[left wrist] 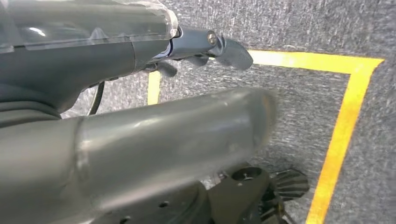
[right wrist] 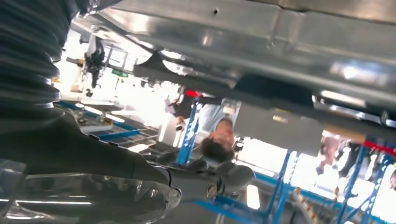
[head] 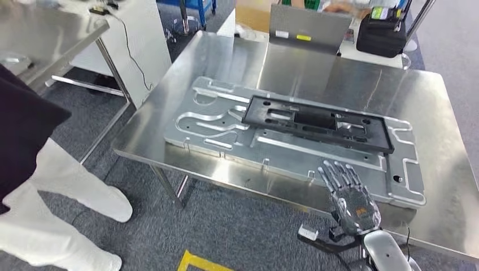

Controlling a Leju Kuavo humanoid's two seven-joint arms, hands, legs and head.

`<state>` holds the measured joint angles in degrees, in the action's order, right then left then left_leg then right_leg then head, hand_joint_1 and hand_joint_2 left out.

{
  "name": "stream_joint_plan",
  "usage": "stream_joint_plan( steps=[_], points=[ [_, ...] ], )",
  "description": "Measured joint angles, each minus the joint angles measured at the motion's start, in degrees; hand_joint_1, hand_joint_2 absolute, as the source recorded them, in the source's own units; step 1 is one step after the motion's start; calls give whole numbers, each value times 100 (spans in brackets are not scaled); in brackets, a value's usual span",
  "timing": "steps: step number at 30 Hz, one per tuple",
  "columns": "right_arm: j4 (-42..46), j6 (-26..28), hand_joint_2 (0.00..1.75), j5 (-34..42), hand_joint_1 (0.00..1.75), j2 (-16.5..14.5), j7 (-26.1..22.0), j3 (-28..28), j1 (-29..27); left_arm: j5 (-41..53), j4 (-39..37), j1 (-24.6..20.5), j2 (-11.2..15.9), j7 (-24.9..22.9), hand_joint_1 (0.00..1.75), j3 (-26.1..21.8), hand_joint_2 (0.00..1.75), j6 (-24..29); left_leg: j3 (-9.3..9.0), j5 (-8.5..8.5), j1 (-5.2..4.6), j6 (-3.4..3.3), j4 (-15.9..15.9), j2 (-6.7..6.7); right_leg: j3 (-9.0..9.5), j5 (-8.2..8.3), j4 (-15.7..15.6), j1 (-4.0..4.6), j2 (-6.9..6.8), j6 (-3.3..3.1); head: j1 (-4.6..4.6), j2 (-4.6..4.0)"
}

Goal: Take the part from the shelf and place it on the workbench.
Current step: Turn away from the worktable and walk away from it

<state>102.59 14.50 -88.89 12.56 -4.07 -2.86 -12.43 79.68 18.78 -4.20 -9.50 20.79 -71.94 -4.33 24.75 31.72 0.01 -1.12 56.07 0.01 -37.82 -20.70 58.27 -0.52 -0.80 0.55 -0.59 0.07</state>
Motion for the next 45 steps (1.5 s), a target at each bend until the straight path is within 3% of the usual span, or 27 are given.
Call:
stream_joint_plan(
  steps=[2, 4, 6, 7, 8, 9, 11, 13, 15, 17, 18, 21, 22, 24, 26, 28, 29, 30, 32, 34, 36, 37, 39, 41, 42, 44, 45],
  points=[
    [51, 14, 175, -1, 0, -75, 55, -11, -67, -5, 1, 11, -16, -6, 0, -25, 0, 0, 117, -134, 11, -100, -20, 26, -53, -26, 17, -20, 16, 67, 0, -1],
    [109, 7, 175, -1, 0, -145, 136, -31, -149, -14, 9, 22, -33, -10, 0, -54, 0, 0, 288, -300, 29, -181, -45, 60, -184, -527, 372, -38, 44, 118, 0, 0],
    [186, -23, 87, -1, 0, -218, 258, -42, -215, -31, 23, 35, -45, -14, 0, -75, 0, 1, 481, -452, 19, -210, -37, 73, -313, -1149, 1071, -41, 55, 157, 1, 1],
    [227, -49, 44, -1, 0, -254, 318, -42, -244, -41, 31, 39, -52, -16, 0, -83, 0, 0, 581, -526, 14, -205, -24, 77, -323, -1269, 1389, -42, 55, 169, 2, 1],
    [273, -77, 0, -1, 0, -299, 364, -43, -275, -47, 41, 41, -62, -21, 0, -87, 0, -3, 685, -595, 11, -196, -2, 79, -264, -1234, 1569, -42, 56, 174, 1, 0],
    [325, -105, 0, -1, 0, -354, 398, -47, -308, -53, 54, 43, -76, -29, 0, -92, 0, -7, 789, -657, 11, -181, 29, 80, -109, -1095, 1560, -42, 56, 173, 1, 0],
    [454, -165, 0, -1, 0, -485, 438, -62, -363, -71, 81, 49, -111, -46, 0, -100, 0, -14, 975, -755, 11, -139, 109, 79, 491, -880, 954, -41, 56, 153, 1, 0],
    [589, -219, 0, -1, 0, -610, 448, -83, -402, -87, 110, 51, -145, -56, 0, -108, 0, -17, 1078, -831, -1, -80, 181, 75, 1065, -999, 160, -19, 61, 91, 2, 0],
    [707, -285, 0, -1, 0, -739, 402, -109, -465, -92, 146, 52, -174, -65, 0, -121, 0, -24, 1105, -923, 1, -7, 194, 72, 1221, -1105, -146, 19, 64, 1, 2, 0],
    [803, -340, 0, 2, 0, -914, 295, -138, -555, -100, 195, 65, -191, -87, 0, -149, 0, -32, 1147, -947, 17, 70, 210, 63, 1136, -1007, -159, 13, 45, -107, 2, 0],
    [849, -353, 0, 10, 0, -1013, 230, -157, -601, -104, 221, 73, -198, -99, 0, -168, 0, -39, 1199, -806, 24, 105, 312, 56, 1070, -937, -166, 3, 34, -168, 2, 0],
    [974, -436, 0, 193, 0, -1340, -20, -264, -737, -130, 304, 89, -232, -122, 0, -224, 0, -81, 1436, 59, 46, 178, 1205, 46, 800, -718, -159, 15, 19, -271, 3, 0],
    [998, -484, 0, 319, 0, -1461, -124, -329, -778, -145, 337, 90, -246, -126, 0, -238, 0, -98, 1474, 223, 50, 190, 1538, 47, 698, -648, -145, 29, 17, -274, 4, 0],
    [1022, -598, 0, 589, 0, -1727, -364, -511, -830, -174, 417, 92, -281, -137, 0, -264, 0, -135, 1342, 134, 52, 178, 1790, 46, 483, -511, -102, 62, 12, -275, 4, 0],
    [1028, -740, 0, 820, 0, -2026, -653, -790, -850, -187, 516, 89, -325, -156, 0, -298, 0, -182, 841, -147, 33, 97, 1312, 43, 280, -376, -56, 94, 13, -270, 3, 0],
    [1024, -892, 0, 1000, 0, -2342, -902, -1128, -861, -196, 638, 78, -375, -173, 0, -342, 0, -222, 165, -93, -14, -7, 417, 41, 148, -254, -16, 122, 10, -240, 3, 0],
    [1015, -962, 0, 1090, 0, -2485, -974, -1281, -865, -199, 698, 72, -399, -181, 0, -363, 0, -244, -41, -6, -38, -46, 98, 40, 120, -197, -9, 121, 2, -213, 3, 0],
    [998, -1022, 0, 1190, 0, -2615, -1014, -1422, -870, -203, 753, 72, -431, -190, 0, -383, 0, -264, -144, 51, -58, -79, -100, 40, 101, -138, -15, 115, -7, -178, 3, 0],
    [932, -1130, 0, 1448, 0, -2800, -978, -1650, -889, -207, 849, 86, -499, -208, 0, -426, 0, -315, -92, -39, -61, -144, -177, 55, 79, -63, -31, 92, -6, -104, 2, 0],
    [813, -1214, 0, 1720, 0, -2912, -867, -1842, -936, -212, 948, 100, -565, -221, 0, -479, 0, -359, 31, -204, -38, -221, -218, 80, -3, -411, 194, 70, 28, -40, 1, 0],
    [630, -1246, 0, 1910, 0, -2982, -750, -2002, -986, -220, 1041, 107, -617, -227, 0, -516, 0, -392, 220, -364, -29, -259, -214, 92, -134, -1075, 815, 29, 52, 15, 1, 0],
    [526, -1249, 0, 1970, 0, -3007, -698, -2064, -1005, -223, 1080, 111, -639, -228, 0, -528, 0, -407, 321, -436, -31, -254, -200, 96, -176, -1284, 1164, 10, 55, 41, 1, 0],
    [286, -1252, 0, 2102, 0, -3045, -619, -2175, -1032, -230, 1145, 113, -683, -229, 0, -553, 0, -431, 545, -566, -24, -226, -133, 106, -91, -1232, 1536, -22, 55, 83, 2, 0],
    [-1, -1291, 0, 2298, 0, -3072, -574, -2289, -1042, -238, 1209, 112, -725, -231, 0, -586, 0, -456, 773, -660, -3, -176, -18, 110, 347, -898, 1193, -52, 54, 115, 2, 0],
    [-175, -1317, 0, 2412, 0, -3082, -562, -2352, -1036, -240, 1245, 111, -747, -234, 0, -604, 0, -470, 873, -693, 2, -143, 53, 108, 667, -869, 782, -57, 56, 121, 2, 0],
    [-557, -1385, 0, 2608, 0, -3109, -561, -2498, -1004, -242, 1311, 107, -785, -242, 0, -639, 0, -490, 996, -753, 2, -72, 163, 102, 1141, -1043, 60, -38, 66, 69, 3, 0],
    [-763, -1417, 0, 2668, 0, -3126, -561, -2584, -986, -243, 1338, 106, -798, -246, 0, -652, 0, -495, 1026, -792, 1, -35, 187, 100, 1229, -1138, -120, -19, 70, 25, 3, 0]
  ],
)
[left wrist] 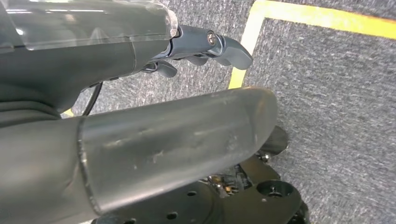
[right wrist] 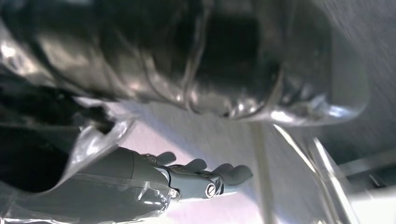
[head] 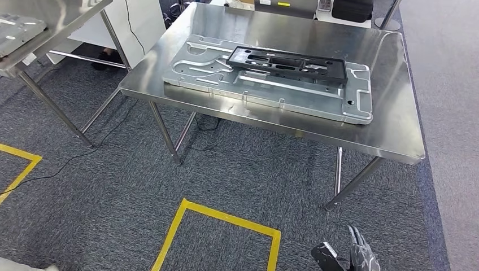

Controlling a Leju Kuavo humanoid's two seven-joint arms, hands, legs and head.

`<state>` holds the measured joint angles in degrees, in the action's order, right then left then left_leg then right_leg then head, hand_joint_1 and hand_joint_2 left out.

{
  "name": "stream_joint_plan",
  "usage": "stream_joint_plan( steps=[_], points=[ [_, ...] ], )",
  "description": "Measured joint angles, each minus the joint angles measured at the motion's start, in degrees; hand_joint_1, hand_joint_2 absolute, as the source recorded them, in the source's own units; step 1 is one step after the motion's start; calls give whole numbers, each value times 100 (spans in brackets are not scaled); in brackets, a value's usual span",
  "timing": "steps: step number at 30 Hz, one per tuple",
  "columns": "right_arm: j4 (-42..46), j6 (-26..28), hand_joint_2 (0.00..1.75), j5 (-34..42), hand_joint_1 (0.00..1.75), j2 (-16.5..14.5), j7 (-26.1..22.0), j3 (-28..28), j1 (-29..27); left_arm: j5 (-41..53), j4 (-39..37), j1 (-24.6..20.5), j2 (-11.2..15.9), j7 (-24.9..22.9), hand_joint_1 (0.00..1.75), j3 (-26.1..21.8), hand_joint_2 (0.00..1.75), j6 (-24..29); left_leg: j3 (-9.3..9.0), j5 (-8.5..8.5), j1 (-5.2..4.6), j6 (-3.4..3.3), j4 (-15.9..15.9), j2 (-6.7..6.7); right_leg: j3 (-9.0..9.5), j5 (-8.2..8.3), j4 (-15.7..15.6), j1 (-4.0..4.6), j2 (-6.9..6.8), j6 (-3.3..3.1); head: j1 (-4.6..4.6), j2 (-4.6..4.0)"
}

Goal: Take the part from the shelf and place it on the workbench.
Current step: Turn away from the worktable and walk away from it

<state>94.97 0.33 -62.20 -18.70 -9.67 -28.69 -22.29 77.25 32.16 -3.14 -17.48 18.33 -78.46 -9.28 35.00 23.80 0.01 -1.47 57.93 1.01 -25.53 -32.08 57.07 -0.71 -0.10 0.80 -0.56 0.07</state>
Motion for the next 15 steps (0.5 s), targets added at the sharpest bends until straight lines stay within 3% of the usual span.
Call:
stream_joint_plan(
  steps=[2, 3, 5, 7, 8, 9, 10, 12, 14, 15],
  points=[
    [-424, -82, 0, 85, 0, -32, 55, -186, 24, 0, 46, 5, -13, -8, 0, -22, 0, -8, 35, -56, 15, 74, 21, -7, -44, 36, -44, 12, -17, -107, -1, 0],
    [-619, -116, 0, 119, 0, -45, 118, -263, 41, 1, 63, 11, -13, -13, 0, -31, 0, -10, 74, 23, 28, 109, 78, -18, -94, 89, -49, 10, -27, -163, 0, 0],
    [-993, -176, 0, 232, 0, -72, 298, -372, 75, 7, 90, 18, -13, -20, 0, -46, 0, -10, 230, 470, 52, 171, 480, -42, -237, 211, -65, 2, -48, -255, 1, 0],
    [-1304, -204, 0, 359, 0, -97, 472, -429, 91, 16, 100, 16, -14, -21, 0, -48, 0, -9, 410, 965, 55, 216, 1177, -50, -396, 321, -60, 16, -49, -285, 2, 0],
    [-1440, -223, 0, 431, 0, -108, 585, -449, 101, 24, 102, 17, -13, -21, 0, -48, 0, -5, 447, 1036, 56, 227, 1474, -50, -477, 378, -54, 24, -65, -287, 2, 0],
    [-1567, -258, 0, 501, 0, -115, 741, -467, 113, 32, 102, 18, -13, -21, 0, -48, 0, 2, 412, 965, 56, 225, 1622, -49, -555, 430, -44, 34, -85, -288, 3, 0],
    [-1693, -307, 0, 563, 0, -120, 936, -483, 127, 45, 102, 16, -10, -21, 0, -49, 0, 11, 281, 802, 55, 209, 1575, -46, -628, 478, -32, 46, -112, -285, 3, 0],
    [-1958, -446, 0, 655, 0, -128, 1386, -503, 154, 76, 101, -5, 6, -22, 0, -48, 0, 40, -277, 553, 31, 135, 919, 43, -727, 553, -2, 72, -175, -273, 3, 0],
    [-2246, -535, 0, 756, 0, -137, 1747, -516, 178, 106, 95, -49, 31, -26, 0, -42, 0, 80, -865, 633, -17, 47, 53, 191, -769, 606, 28, 100, -264, -233, 2, 0],
    [-2397, -556, 0, 827, 0, -142, 1897, -524, 205, 120, 84, -69, 44, -28, 0, -38, 0, 103, -1012, 706, -40, 11, -206, 229, -778, 633, 35, 106, -322, -202, 1, 0]
  ],
)
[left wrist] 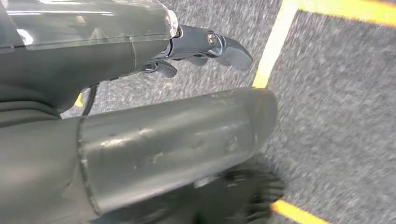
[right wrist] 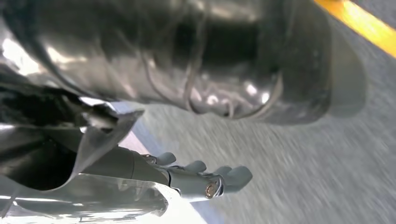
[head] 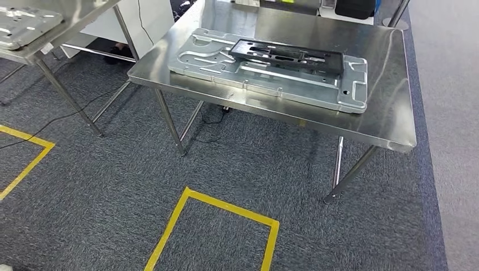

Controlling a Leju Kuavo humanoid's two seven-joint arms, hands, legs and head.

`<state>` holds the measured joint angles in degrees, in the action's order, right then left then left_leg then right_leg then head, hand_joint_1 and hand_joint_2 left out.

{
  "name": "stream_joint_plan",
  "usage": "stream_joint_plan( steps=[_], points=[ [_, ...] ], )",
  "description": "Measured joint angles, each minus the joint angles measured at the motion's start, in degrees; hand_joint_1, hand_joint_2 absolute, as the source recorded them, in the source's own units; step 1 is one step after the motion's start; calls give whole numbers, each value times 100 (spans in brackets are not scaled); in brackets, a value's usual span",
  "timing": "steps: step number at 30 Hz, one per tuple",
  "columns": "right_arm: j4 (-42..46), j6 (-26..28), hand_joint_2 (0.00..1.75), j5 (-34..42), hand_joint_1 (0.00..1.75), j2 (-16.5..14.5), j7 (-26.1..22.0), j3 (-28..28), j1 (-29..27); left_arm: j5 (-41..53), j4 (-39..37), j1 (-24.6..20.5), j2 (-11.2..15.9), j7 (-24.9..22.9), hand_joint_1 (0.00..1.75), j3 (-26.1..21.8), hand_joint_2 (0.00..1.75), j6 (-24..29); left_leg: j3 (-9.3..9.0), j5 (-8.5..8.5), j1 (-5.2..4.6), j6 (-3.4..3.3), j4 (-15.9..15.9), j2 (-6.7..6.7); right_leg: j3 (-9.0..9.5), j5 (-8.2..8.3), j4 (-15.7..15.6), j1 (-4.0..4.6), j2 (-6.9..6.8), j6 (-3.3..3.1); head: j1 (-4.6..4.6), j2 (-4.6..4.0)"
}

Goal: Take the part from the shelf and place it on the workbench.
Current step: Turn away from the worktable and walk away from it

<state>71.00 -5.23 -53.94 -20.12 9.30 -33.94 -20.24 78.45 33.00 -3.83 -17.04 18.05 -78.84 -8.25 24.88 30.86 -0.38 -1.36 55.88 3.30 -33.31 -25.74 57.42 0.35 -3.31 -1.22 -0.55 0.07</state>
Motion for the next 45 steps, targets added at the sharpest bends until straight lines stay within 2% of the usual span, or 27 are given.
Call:
stream_joint_plan(
  steps=[2, 3, 5, 7, 8, 9, 11, 13, 14, 15, 17, 19, 23, 24, 25, 26, 27, 29, 31, 33, 35, 37, 39, 40, 41, 43, 45],
  points=[
    [-284, -32, 0, 134, 0, -9, 237, -19, 83, 25, -40, -10, 21, -7, 0, 4, 0, 42, -22, 1, 2, -63, -169, -60, -14, 47, 6, -3, -95, 73, -1, 0],
    [-415, -62, 0, 183, 0, -12, 340, -28, 129, 32, -68, 1, 33, -12, 0, 4, 0, 63, -5, -45, 13, -94, -194, -96, -29, 19, 43, -13, -67, 113, -2, 0],
    [-665, -137, 0, 252, 0, -15, 506, -46, 199, 49, -126, 20, 60, -21, 0, 4, 0, 105, 44, -141, 37, -155, -232, -152, -176, -271, 410, -38, 107, 178, -2, 0],
    [-930, -194, 0, 335, 0, -18, 624, -68, 253, 68, -183, 23, 91, -25, 0, 5, 0, 136, 132, -196, 30, -185, -216, -223, -462, -727, 1154, -68, 258, 220, -2, 0],
    [-1048, -215, 0, 387, 0, -18, 658, -77, 278, 75, -209, 26, 104, -25, 0, 6, 0, 149, 174, -218, 27, -184, -198, -271, -567, -864, 1464, -76, 283, 233, -3, 0],
    [-1149, -228, 0, 438, 0, -18, 677, -83, 296, 79, -235, 30, 115, -26, 0, 7, 0, 159, 210, -231, 25, -177, -173, -322, -584, -886, 1594, -79, 291, 241, -2, 0],
    [-1289, -257, 0, 545, 0, -18, 681, -84, 328, 88, -281, 35, 131, -26, 0, 9, 0, 178, 255, -236, 27, -158, -104, -428, -290, -622, 1184, -90, 327, 234, -2, 0],
    [-1397, -286, 0, 655, 0, -19, 677, -83, 353, 101, -327, 21, 143, -26, 0, 20, 0, 194, 305, -213, 23, -120, -14, -522, 139, -362, 418, -106, 509, 193, -2, 0],
    [-1445, -303, 0, 702, 0, -21, 675, -78, 363, 112, -352, 8, 156, -25, 0, 28, 0, 203, 343, -205, 19, -88, 28, -568, 260, -316, 177, -107, 588, 170, -2, 0],
    [-1489, -319, 0, 738, 0, -24, 667, -65, 372, 122, -378, -4, 172, -23, 0, 37, 0, 212, 386, -202, 16, -55, 58, -609, 302, -330, 76, -104, 637, 144, -1, 0],
    [-1556, -355, 0, 797, 0, -30, 642, -23, 390, 137, -425, -16, 210, -18, 0, 47, 0, 228, 437, -208, 23, 10, 84, -687, 298, -331, 56, -100, 568, 87, -1, 0],
    [-1597, -379, 0, 835, 0, -39, 617, 24, 403, 139, -456, -14, 244, -11, 0, 49, 0, 237, 505, -112, 36, 72, 226, -622, 315, -308, 12, -118, 466, 11, 0, 0],
    [-1680, -386, 0, 858, 0, -47, 576, 102, 410, 142, -521, -32, 279, -7, 0, 52, 0, 240, 1168, 520, 90, 191, 1533, -401, 309, -303, -8, -109, 219, -68, 4, 0],
    [-1701, -389, 0, 858, 0, -47, 571, 116, 414, 142, -536, -28, 290, -7, 0, 52, 0, 244, 1275, 542, 100, 204, 1729, -385, 309, -308, -6, -106, 160, -69, 4, 0],
    [-1717, -394, 0, 858, 0, -47, 568, 131, 419, 142, -546, -20, 301, -7, 0, 52, 0, 250, 1275, 453, 104, 208, 1710, -369, 313, -314, -4, -104, 106, -66, 4, 0],
    [-1729, -399, 0, 858, 0, -47, 567, 144, 424, 143, -556, -14, 317, -8, 0, 52, 0, 260, 1158, 265, 105, 201, 1461, -340, 325, -322, -4, -104, 55, -58, 4, 0],
    [-1737, -408, 0, 858, 0, -47, 567, 156, 427, 144, -563, -11, 334, -8, 0, 52, 0, 273, 958, 38, 101, 180, 1054, -261, 341, -331, -4, -102, 5, -45, 4, 0],
    [-1752, -427, 0, 859, 0, -47, 583, 168, 431, 149, -586, -31, 362, -10, 0, 55, 0, 297, 618, -232, 65, 123, 337, -79, 363, -357, 8, -75, -86, 5, 3, 0],
    [-1763, -450, 0, 873, 0, -47, 635, 172, 442, 153, -620, -42, 381, -12, 0, 58, 0, 316, 555, -257, 23, 62, 131, -40, 376, -371, 10, -55, -172, 67, 2, 0],
    [-1768, -468, 0, 897, 0, -46, 693, 186, 457, 156, -655, -23, 399, -15, 0, 59, 0, 327, 563, -295, 31, -11, 98, -145, 402, -393, 16, -67, -212, 133, 2, 0],
    [-1772, -472, 0, 915, 0, -45, 740, 200, 461, 158, -689, -17, 416, -20, 0, 60, 0, 339, 546, -350, 57, -94, 47, -235, 309, -603, 277, -87, -21, 183, 1, 0],
    [-1781, -468, 0, 923, 0, -44, 771, 204, 458, 170, -719, -29, 426, -24, 0, 64, 0, 354, 566, -382, 55, -147, 38, -321, -5, -995, 949, -106, 222, 200, 1, 0],
    [-1795, -467, 0, 932, 0, -44, 784, 205, 459, 184, -746, -35, 434, -24, 0, 71, 0, 363, 594, -392, 39, -162, 55, -431, -302, -1196, 1553, -108, 289, 204, 2, 0],
    [-1805, -467, 0, 940, 0, -44, 791, 207, 459, 187, -764, -33, 437, -24, 0, 74, 0, 365, 600, -392, 33, -162, 67, -500, -327, -1128, 1590, -107, 301, 197, 1, 0],
    [-1813, -467, 0, 951, 0, -44, 798, 210, 459, 190, -778, -31, 440, -24, 0, 79, 0, 368, 599, -391, 28, -160, 81, -571, -246, -952, 1401, -106, 322, 182, 2, 0],
    [-1827, -467, 0, 989, 0, -43, 811, 217, 458, 193, -818, -38, 443, -24, 0, 92, 0, 376, 599, -386, 16, -147, 107, -705, 93, -537, 646, -103, 499, 122, 1, 0],
    [-1837, -467, 0, 1028, 0, -38, 821, 220, 467, 196, -862, -52, 454, -18, 0, 108, 0, 393, 634, -385, 13, -102, 136, -813, 298, -361, 138, -94, 665, 79, 1, 0]
  ],
)
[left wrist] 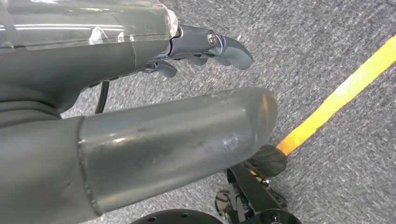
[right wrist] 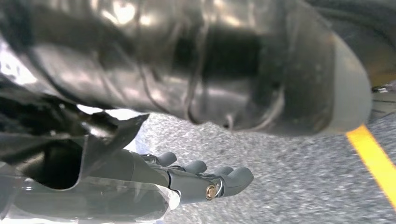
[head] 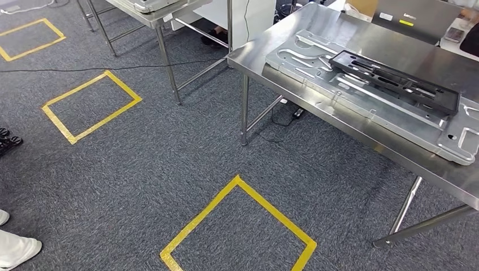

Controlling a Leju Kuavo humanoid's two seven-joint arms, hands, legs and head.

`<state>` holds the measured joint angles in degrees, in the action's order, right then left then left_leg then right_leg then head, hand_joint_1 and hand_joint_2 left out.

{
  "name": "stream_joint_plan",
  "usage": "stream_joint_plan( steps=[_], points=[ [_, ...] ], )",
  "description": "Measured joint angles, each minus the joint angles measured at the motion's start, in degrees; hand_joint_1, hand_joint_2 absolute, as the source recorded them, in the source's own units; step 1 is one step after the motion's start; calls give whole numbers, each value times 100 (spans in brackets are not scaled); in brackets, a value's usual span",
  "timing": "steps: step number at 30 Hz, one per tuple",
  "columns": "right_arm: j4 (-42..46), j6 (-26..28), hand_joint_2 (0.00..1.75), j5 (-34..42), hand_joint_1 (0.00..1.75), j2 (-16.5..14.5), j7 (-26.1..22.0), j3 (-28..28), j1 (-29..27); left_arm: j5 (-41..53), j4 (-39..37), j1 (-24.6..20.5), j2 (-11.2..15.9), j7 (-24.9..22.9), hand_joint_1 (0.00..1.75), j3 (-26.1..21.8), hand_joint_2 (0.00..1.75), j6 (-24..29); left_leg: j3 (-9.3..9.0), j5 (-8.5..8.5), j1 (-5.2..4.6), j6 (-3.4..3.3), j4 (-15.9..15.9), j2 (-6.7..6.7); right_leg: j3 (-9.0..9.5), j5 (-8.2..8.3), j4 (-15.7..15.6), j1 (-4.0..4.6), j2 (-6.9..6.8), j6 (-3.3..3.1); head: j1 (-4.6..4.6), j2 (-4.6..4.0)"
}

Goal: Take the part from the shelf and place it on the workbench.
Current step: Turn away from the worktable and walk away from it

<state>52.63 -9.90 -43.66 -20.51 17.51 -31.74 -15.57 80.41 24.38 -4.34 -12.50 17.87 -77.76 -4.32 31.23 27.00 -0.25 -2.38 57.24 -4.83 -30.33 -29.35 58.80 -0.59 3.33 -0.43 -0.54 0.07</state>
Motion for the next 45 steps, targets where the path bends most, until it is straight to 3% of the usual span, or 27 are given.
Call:
stream_joint_plan(
  steps=[1, 3, 5, 8, 10, 12, 14, 15, 16, 18, 20, 21, 23, 24, 25, 26, 27, 30, 31, 33, 34, 36, 38, 40, 41, 42, 45],
  points=[
    [-5, -4, 0, 11, 0, 2, 4, 1, 12, 1, -19, -1, 7, 4, 0, 8, 0, 9, 24, -7, 7, 35, 5, -46, 20, -6, -68, 11, 21, -13, 1, 0],
    [-18, -16, 0, 16, 0, -1, 6, 4, 35, 3, -41, 10, 28, 11, 0, 24, 0, 25, 63, -14, 26, 105, 15, -108, 32, 27, -114, 7, -90, -52, 1, 0],
    [-30, -24, 0, 16, 0, -5, 6, 8, 39, 3, -66, 10, 51, 16, 0, 39, 0, 33, 163, 126, 25, 162, 221, 47, 63, 59, -179, -23, -216, -114, 3, 0],
    [-53, -24, 0, 11, 0, -8, -2, 8, 32, 3, -98, -15, 62, 20, 0, 60, 0, 34, 651, 654, 66, 244, 1238, 372, 65, 62, -204, -21, -438, -163, 5, 0],
    [-73, -24, 0, 3, 0, -8, -20, 7, 35, 3, -114, -7, 69, 20, 0, 66, 0, 38, 833, 738, 104, 290, 1633, 434, 61, 50, -196, -18, -583, -156, 5, 0],
    [-85, -24, 0, -3, 0, -8, -42, 7, 41, 3, -122, 7, 87, 20, 0, 71, 0, 44, 564, 424, 136, 315, 1147, 524, 78, 25, -183, -25, -720, -125, 5, 0],
    [-93, -24, 0, -11, 0, -8, -53, 8, 46, 3, -127, -3, 102, 20, 0, 79, 0, 49, 137, 137, 135, 300, 341, 774, 114, -15, -162, -11, -839, -67, 4, 0],
    [-97, -24, 0, -18, 0, -8, -54, 9, 49, 3, -131, -13, 105, 20, 0, 83, 0, 50, 18, 85, 122, 275, 115, 857, 130, -31, -155, 1, -889, -33, 4, 0],
    [-100, -24, 0, -26, 0, -8, -54, 9, 58, 3, -135, -17, 106, 20, 0, 86, 0, 53, -11, 90, 105, 247, 34, 893, 146, -43, -152, 17, -936, 2, 4, 0],
    [-104, -24, 0, -50, 0, -8, -53, 11, 83, 2, -147, -7, 109, 16, 0, 87, 0, 63, -3, 72, 92, 174, 21, 769, 179, -58, -163, 16, -1006, 77, 4, 0],
    [-110, -24, 0, -75, 0, -8, -49, 16, 93, -1, -161, 1, 112, 12, 0, 87, 0, 76, -17, 33, 108, 98, -19, 656, 155, -188, -37, -11, -827, 145, 3, 0],
    [-115, -24, 0, -83, 0, -7, -48, 17, 92, -2, -165, -4, 115, 10, 0, 87, 0, 81, -22, 11, 117, 63, -36, 599, 53, -350, 197, -23, -666, 164, 3, 0],
    [-125, -24, 0, -96, 0, -7, -46, 17, 89, -4, -171, -16, 122, 9, 0, 87, 0, 88, 11, -9, 95, 18, -34, 482, -318, -740, 956, -22, -420, 160, 3, 0],
    [-130, -24, 0, -99, 0, -6, -45, 17, 89, -4, -172, -19, 125, 8, 0, 87, 0, 89, 23, -15, 80, 6, -30, 409, -502, -859, 1309, -19, -378, 152, 3, 0],
    [-133, -24, 0, -103, 0, -5, -43, 17, 89, -5, -174, -17, 127, 4, 0, 86, 0, 91, 28, -18, 65, -1, -26, 332, -604, -857, 1483, -15, -363, 140, 3, 0],
    [-136, -24, 0, -104, 0, -5, -38, 17, 88, -6, -177, -12, 129, 1, 0, 86, 0, 93, 24, -19, 53, -3, -21, 251, -603, -737, 1438, -12, -352, 121, 3, 0],
    [-138, -24, 0, -103, 0, -4, -33, 17, 87, -8, -180, -7, 131, -4, 0, 85, 0, 96, 15, -19, 44, -2, -17, 165, -491, -518, 1156, -10, -320, 92, 3, 0],
    [-139, -17, 0, -87, 0, 4, -6, 22, 72, -19, -207, -17, 130, -11, 0, 86, 0, 103, 34, -19, 32, 29, 12, -55, -62, 7, 86, 1, 61, -9, 4, 0],
    [-138, -13, 0, -79, 0, 7, 5, 27, 71, -22, -216, -19, 132, -13, 0, 86, 0, 104, 58, -24, 42, 58, 18, -110, -19, 37, -46, 12, 146, -26, 3, 0],
    [-137, -8, 0, -69, 0, 8, 22, 40, 78, -30, -223, -11, 143, -17, 0, 85, 0, 105, 97, -45, 63, 138, 9, -232, -3, 46, -91, 23, 64, -48, 3, 0],
    [-136, -8, 0, -69, 0, 7, 29, 47, 76, -34, -225, -3, 150, -17, 0, 85, 0, 107, 111, -34, 65, 167, 31, -201, 21, 62, -129, 17, -7, -74, 3, 0],
    [-136, -9, 0, -69, 0, 4, 33, 59, 60, -40, -228, -1, 161, -19, 0, 85, 0, 107, 234, 136, 53, 211, 292, 56, 73, 91, -212, -8, -163, -136, 5, 0],
    [-137, -9, 0, -69, 0, 1, 33, 64, 42, -39, -234, -19, 163, -21, 0, 85, 0, 107, 572, 514, 72, 253, 988, 351, 88, 87, -234, 1, -341, -175, 6, 0],
    [-137, -9, 0, -69, 0, 1, 33, 66, 37, -39, -239, -24, 165, -21, 0, 85, 0, 107, 859, 731, 107, 305, 1586, 433, 85, 67, -223, 10, -524, -176, 5, 0],
    [-137, -9, 0, -69, 0, 1, 33, 66, 38, -39, -241, -15, 168, -21, 0, 85, 0, 108, 845, 673, 124, 322, 1585, 451, 86, 55, -215, 8, -604, -168, 5, 0],
    [-137, -9, 0, -68, 0, 1, 33, 69, 39, -39, -241, -6, 174, -21, 0, 85, 0, 110, 705, 520, 136, 333, 1346, 484, 92, 40, -203, 4, -678, -151, 5, 0],
    [-137, -9, 0, -67, 0, 0, 34, 85, 42, -38, -245, -15, 191, -22, 0, 86, 0, 115, 75, 102, 126, 303, 232, 754, 132, -32, -152, 17, -866, -57, 5, 0]
  ],
)
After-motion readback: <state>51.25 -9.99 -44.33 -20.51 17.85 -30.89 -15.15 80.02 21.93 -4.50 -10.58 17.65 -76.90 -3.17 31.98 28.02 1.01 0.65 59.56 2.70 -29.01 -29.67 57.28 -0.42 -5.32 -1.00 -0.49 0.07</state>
